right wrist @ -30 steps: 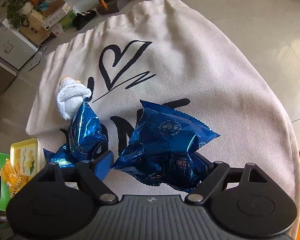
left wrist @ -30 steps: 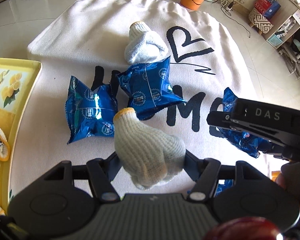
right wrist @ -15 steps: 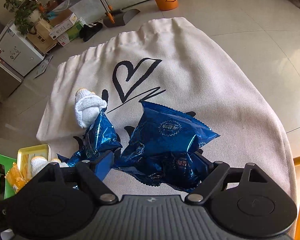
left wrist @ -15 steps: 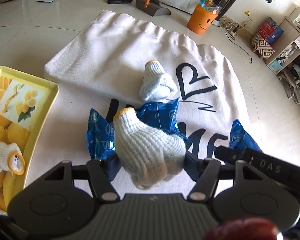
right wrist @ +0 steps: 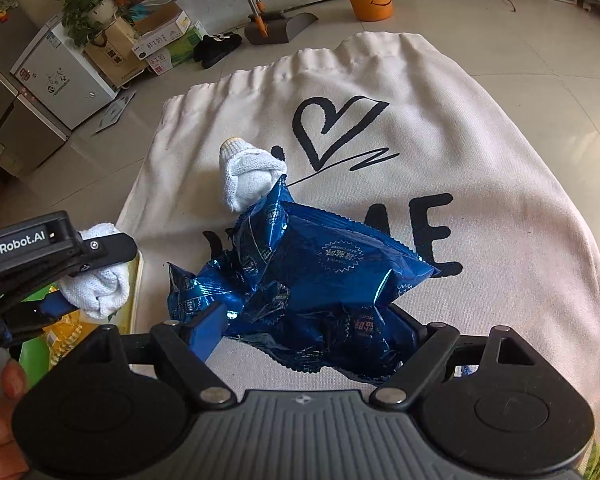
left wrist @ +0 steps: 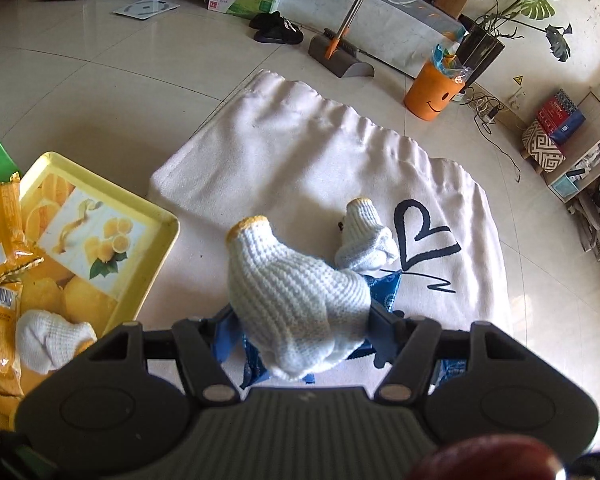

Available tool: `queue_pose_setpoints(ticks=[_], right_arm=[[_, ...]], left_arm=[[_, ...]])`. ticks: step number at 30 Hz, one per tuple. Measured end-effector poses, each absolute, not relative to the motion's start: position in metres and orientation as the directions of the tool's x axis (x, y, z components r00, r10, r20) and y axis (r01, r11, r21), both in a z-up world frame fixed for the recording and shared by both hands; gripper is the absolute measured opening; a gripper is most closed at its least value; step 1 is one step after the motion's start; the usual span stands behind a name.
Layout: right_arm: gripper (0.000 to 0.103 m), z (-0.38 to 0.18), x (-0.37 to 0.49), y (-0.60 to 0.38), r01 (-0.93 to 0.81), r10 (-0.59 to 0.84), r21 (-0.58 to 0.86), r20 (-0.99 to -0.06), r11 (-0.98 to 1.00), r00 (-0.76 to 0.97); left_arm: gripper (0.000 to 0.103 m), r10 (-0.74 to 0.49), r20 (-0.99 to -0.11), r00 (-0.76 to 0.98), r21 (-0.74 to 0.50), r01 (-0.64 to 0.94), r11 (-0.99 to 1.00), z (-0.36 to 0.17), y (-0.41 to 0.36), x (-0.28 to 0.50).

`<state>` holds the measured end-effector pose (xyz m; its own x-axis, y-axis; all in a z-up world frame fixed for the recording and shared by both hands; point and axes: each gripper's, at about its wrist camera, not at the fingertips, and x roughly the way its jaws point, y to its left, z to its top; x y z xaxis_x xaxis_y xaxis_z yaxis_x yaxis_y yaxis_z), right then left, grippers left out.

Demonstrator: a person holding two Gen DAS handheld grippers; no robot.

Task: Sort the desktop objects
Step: 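Carry the glove with left tool over the lemon tray while right tool carries the packet, then open the left tool to drop the glove into the tray while right tool drops the packet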

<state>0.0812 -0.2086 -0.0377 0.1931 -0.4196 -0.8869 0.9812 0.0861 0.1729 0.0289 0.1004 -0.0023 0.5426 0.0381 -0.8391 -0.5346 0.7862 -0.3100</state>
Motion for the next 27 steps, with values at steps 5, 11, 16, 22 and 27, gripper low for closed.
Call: queue_pose_setpoints(ticks=[5,11,16,22,27], right_arm=[[0.084,-0.048,0.103,-0.21,0.979,-0.391,0.159,-0.899,0.127,0.197],[0.084,-0.058,0.14,-0.197,0.952,-0.343,0.195,-0.9,0.236,0.269],[0.084,-0.067,0.174,-0.183,0.917,-0.298,0.225,-0.897,0.329,0.326],[0.084,-0.075,0.207,-0.17,0.876,-0.248,0.283,-0.884,0.392,0.397],[0.084,-0.088,0.233,-0.162,0.858,-0.195,0.336,-0.88,0.387,0.433]], left_arm=[[0.063,0.046,-0.837,0.545,-0.317,-0.552,0.771,-0.002,0.116,0.026],[0.063,0.08,-0.835,0.544,-0.312,-0.588,0.746,-0.001,0.15,0.017],[0.063,0.139,-0.839,0.526,-0.282,-0.639,0.715,-0.001,0.191,0.006],[0.063,0.183,-0.84,0.51,-0.276,-0.693,0.666,-0.002,0.237,-0.012],[0.063,0.222,-0.846,0.484,-0.245,-0.724,0.645,-0.005,0.266,-0.026]])
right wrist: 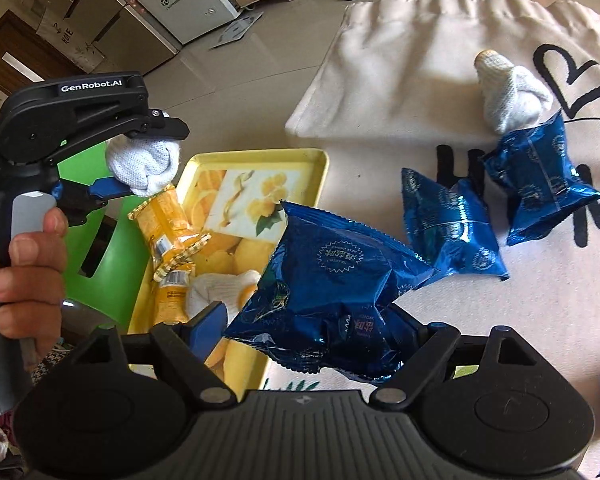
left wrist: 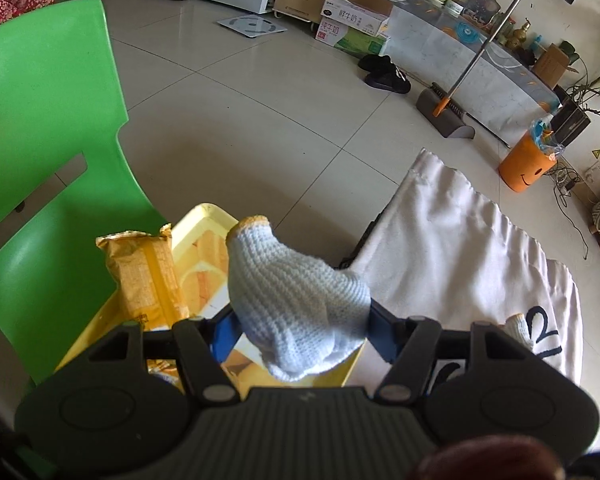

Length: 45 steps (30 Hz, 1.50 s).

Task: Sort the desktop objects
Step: 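Open the left tool to drop the glove into the tray while right tool drops the packet, then move both tools back toward the remaining blue packets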

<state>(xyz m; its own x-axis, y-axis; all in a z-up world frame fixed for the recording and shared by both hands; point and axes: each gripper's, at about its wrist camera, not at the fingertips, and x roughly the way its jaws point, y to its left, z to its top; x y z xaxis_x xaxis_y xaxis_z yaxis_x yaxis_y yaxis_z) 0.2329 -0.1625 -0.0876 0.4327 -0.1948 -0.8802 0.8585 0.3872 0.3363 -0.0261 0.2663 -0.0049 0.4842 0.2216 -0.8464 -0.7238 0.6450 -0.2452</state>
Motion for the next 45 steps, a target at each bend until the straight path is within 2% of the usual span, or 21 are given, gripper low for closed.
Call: queue_pose_setpoints(ticks=[11,13,15,18,24,45], right_arm=[[0.085,-0.12,0.295,-0.143,0.813,-0.104,0.399,-0.87,0.424,0.481],[0.085,-0.126,0.303,-0.139,0.797,-0.08,0.421,-0.863,0.433,0.499],[0.087,-0.131,0.31,-0.136,0.78,-0.048,0.448,-0.854,0.437,0.517],[0.088,-0.132,0.313,-0.132,0.766,-0.034,0.469,-0.844,0.44,0.536],[0.089,-0.124,0.304,-0.138,0.77,-0.066,0.454,-0.843,0.449,0.534],[0.089,-0.094,0.24,-0.176,0.875,-0.197,0.342,-0.885,0.342,0.423]], left_arm=[[0.063,0.255,-0.85,0.46,-0.224,-0.755,0.617,-0.01,0.3,-0.039],[0.068,0.273,-0.851,0.449,-0.209,-0.766,0.607,-0.009,0.302,-0.04],[0.081,0.298,-0.85,0.434,-0.191,-0.782,0.594,-0.008,0.303,-0.041],[0.095,0.344,-0.839,0.42,-0.155,-0.793,0.589,-0.001,0.3,-0.042],[0.102,0.351,-0.831,0.432,-0.174,-0.8,0.574,0.007,0.294,-0.044],[0.102,0.296,-0.837,0.46,-0.135,-0.697,0.704,0.01,0.226,-0.015]])
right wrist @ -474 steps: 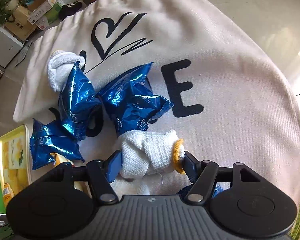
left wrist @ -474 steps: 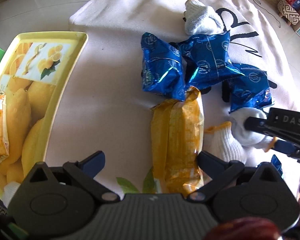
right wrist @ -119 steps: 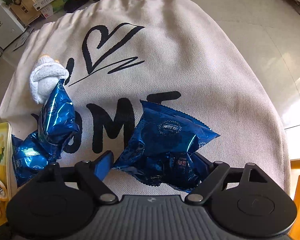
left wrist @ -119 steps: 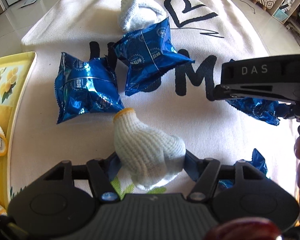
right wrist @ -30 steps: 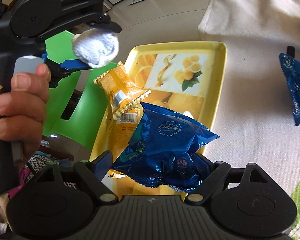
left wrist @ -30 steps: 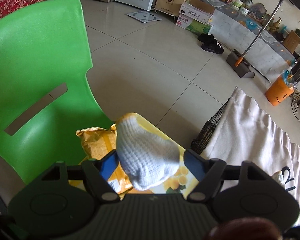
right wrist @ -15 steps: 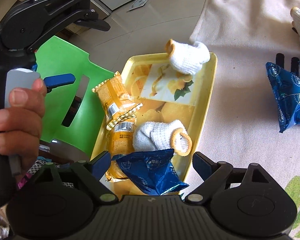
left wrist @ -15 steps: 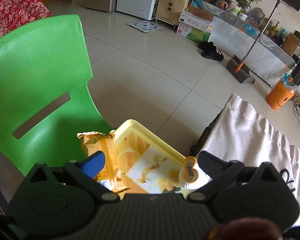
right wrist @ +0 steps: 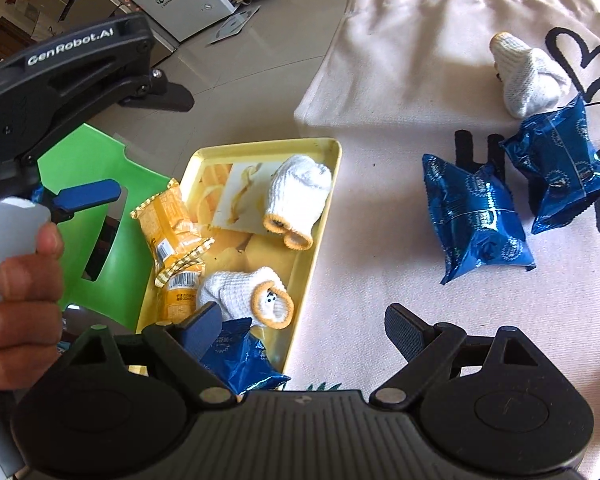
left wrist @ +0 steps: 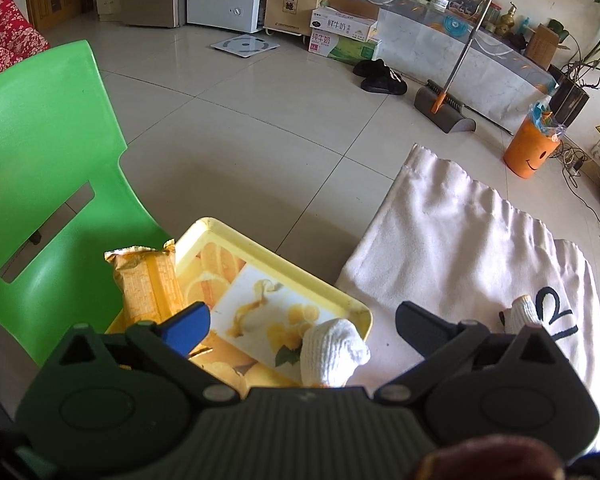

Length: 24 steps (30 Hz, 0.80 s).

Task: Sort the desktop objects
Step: 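Move both tools back toward the remaining blue packets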

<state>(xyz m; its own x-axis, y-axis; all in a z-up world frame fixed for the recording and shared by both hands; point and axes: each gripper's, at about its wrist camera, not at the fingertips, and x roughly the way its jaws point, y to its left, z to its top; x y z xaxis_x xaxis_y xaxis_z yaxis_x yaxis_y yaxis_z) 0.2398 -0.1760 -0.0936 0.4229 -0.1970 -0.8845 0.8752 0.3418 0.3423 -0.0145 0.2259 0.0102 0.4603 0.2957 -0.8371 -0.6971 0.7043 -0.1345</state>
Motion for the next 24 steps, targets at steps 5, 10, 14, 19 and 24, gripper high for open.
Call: queue_pose_setpoints(ticks=[5,10,14,19,24], right_arm=[[0.089,-0.088,0.225,-0.186,0.907,-0.245,0.283,-0.898,0.311,0.364],[0.089,-0.08,0.2,-0.199,0.936,-0.286,0.246,-0.905,0.253,0.315],[0.089,-0.071,0.18,-0.21,0.955,-0.332,0.214,-0.903,0.206,0.274],[0.089,-0.06,0.157,-0.222,0.97,-0.371,0.187,-0.899,0.154,0.232],[0.089,-0.052,0.132,-0.232,0.981,-0.4,0.176,-0.896,0.085,0.195]], left_arm=[[0.102,0.287,-0.845,0.45,-0.118,-0.682,0.722,0.006,0.214,-0.01],[0.102,0.257,-0.862,0.437,-0.105,-0.649,0.754,-0.002,0.197,-0.002],[0.102,0.247,-0.868,0.432,-0.084,-0.616,0.783,-0.006,0.18,0.004],[0.102,0.213,-0.879,0.426,-0.08,-0.572,0.816,-0.012,0.157,0.013],[0.102,0.195,-0.885,0.423,-0.069,-0.533,0.843,-0.015,0.134,0.022]])
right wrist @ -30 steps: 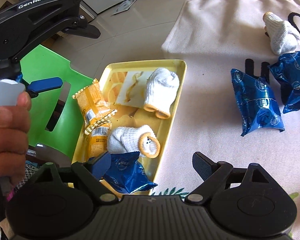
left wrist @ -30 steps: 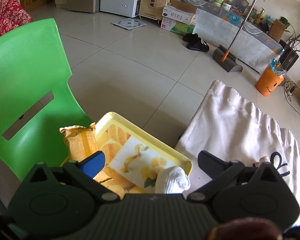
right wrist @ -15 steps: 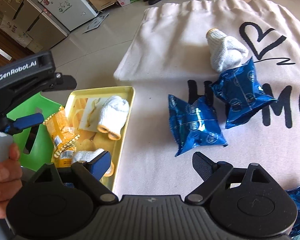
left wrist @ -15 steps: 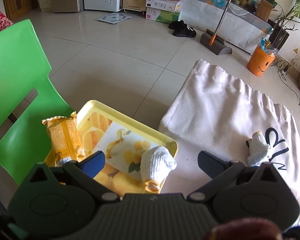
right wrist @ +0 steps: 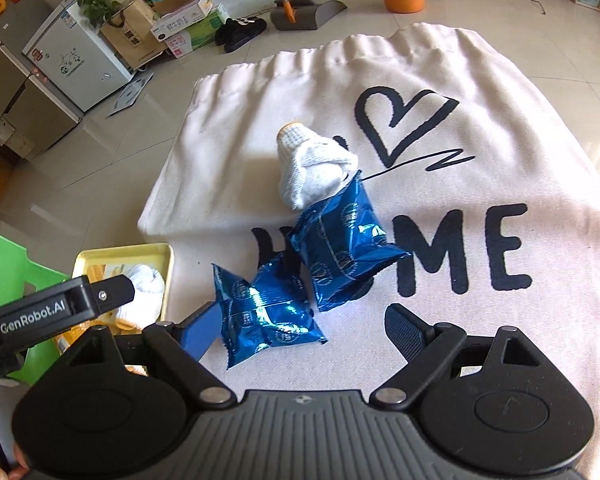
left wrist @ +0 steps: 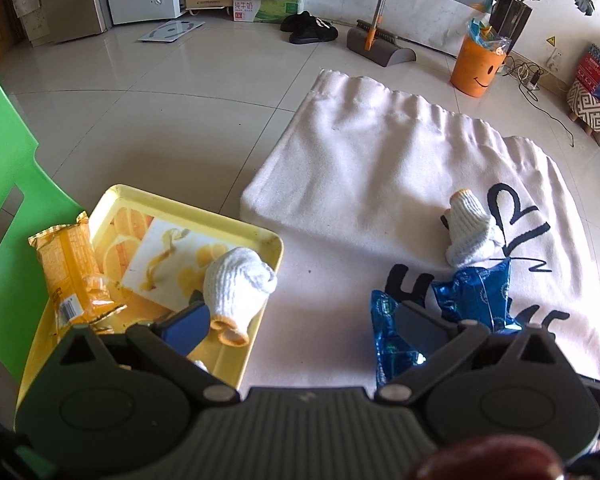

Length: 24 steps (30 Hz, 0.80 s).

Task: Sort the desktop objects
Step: 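Move both tools back toward the remaining blue packets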

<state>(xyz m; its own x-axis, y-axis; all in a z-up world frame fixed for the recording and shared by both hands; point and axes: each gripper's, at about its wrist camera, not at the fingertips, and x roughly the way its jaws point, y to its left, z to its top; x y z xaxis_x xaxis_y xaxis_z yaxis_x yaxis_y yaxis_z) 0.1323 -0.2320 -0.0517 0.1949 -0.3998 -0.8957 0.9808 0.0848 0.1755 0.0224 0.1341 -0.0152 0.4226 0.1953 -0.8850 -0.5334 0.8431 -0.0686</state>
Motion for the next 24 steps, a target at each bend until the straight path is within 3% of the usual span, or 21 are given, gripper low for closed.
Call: queue_pose_setpoints(ticks=[24], right_arm=[[0.089,-0.018,0.039,-0.248,0.966,-0.487,0.225,-0.863,-0.131,0.135]], left_arm=[[0.102,0.166,-0.923,0.346,-0.008,-0.449,0.894,-0.061,0.066,0.07]])
